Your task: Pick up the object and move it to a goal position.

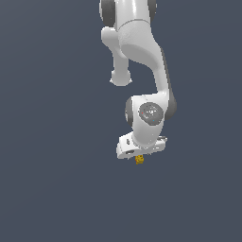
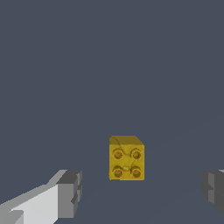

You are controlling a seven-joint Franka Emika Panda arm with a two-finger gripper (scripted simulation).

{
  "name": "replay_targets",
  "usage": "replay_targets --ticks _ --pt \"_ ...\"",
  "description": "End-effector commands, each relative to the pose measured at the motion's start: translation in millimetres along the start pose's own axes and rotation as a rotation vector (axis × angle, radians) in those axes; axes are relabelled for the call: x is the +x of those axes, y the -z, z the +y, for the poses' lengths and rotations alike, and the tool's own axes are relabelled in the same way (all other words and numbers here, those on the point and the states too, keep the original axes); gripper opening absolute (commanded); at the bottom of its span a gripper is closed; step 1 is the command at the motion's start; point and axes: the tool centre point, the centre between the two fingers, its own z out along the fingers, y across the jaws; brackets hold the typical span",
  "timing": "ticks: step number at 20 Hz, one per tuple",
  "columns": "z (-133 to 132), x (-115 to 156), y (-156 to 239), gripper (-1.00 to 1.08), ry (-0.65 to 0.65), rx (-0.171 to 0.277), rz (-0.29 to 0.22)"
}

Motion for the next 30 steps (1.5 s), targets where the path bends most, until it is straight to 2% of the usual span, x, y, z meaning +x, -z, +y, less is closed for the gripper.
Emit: replay_targets --ticks 1,6,14,19,20,30 --pt "0 0 0 1.00 0.000 0.000 0.000" --pt "0 0 -10 1.00 0.000 0.000 0.000" --pt "0 -1 -48 1.00 0.002 -0.001 0.001" --pt "0 1 -51 1.00 0.002 -0.001 0.001" --pt "0 1 -51 -1.00 0.002 -0.001 0.001" --pt "0 1 -51 -1.00 0.002 -0.001 0.000"
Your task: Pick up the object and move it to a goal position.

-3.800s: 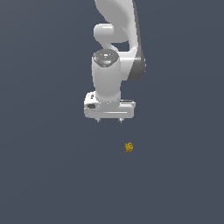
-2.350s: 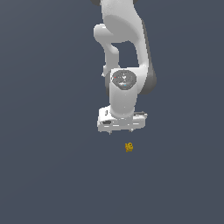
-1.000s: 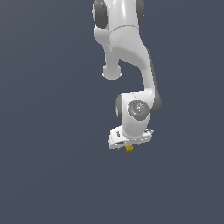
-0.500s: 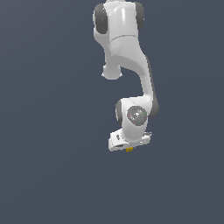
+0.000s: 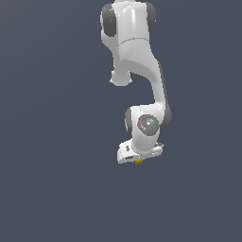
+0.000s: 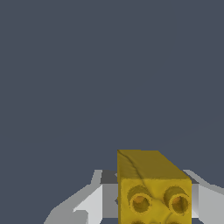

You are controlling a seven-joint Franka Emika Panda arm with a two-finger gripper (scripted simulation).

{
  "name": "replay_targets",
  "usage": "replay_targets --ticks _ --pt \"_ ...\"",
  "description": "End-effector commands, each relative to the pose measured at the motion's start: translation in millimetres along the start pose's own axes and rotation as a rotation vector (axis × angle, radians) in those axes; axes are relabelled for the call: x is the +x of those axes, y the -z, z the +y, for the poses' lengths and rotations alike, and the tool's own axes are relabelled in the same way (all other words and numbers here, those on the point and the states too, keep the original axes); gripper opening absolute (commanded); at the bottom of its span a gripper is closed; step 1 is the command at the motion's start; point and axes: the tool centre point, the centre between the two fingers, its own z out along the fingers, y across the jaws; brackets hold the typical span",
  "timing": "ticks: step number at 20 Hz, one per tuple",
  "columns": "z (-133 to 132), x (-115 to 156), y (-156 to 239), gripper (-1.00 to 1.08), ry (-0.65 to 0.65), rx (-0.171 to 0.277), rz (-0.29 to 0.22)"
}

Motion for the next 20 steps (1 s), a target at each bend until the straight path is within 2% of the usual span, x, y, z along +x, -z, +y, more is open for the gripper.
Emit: replay_targets --ticks 1,8,20 --pt "1 0 0 -1.00 0.000 0.000 0.000" --pt "14 -6 16 -1.00 0.000 0.000 0.000" --pt "69 -27 81 -1.00 0.000 0.000 0.000"
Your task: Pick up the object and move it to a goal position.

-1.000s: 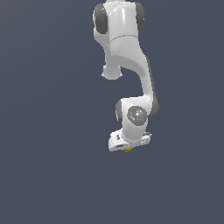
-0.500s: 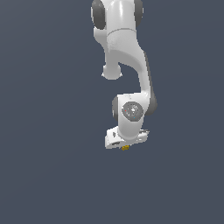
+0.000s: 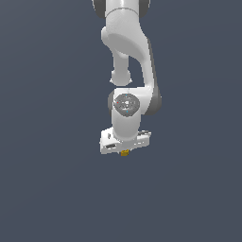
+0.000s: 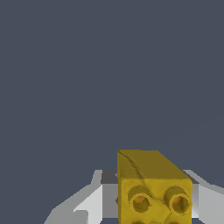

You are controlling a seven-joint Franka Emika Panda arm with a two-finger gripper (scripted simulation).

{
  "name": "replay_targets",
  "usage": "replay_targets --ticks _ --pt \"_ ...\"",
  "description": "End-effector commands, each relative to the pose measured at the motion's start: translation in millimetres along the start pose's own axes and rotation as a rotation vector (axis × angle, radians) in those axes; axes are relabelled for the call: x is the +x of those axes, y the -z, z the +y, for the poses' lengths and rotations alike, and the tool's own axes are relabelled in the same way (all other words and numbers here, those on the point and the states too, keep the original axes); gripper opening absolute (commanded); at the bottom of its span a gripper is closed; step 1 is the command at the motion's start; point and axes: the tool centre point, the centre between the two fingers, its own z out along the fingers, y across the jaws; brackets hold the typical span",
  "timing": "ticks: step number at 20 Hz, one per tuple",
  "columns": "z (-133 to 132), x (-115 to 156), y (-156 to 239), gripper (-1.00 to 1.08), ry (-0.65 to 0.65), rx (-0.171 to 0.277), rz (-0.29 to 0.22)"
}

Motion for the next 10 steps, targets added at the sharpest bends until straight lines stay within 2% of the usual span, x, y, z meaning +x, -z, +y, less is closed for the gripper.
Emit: replay_targets --ticks 1,10 --pt "7.6 -3.2 9.6 -1.00 0.001 0.000 -0.001" --pt "11.1 -2.8 13.3 -1.00 0.001 0.000 -0.001"
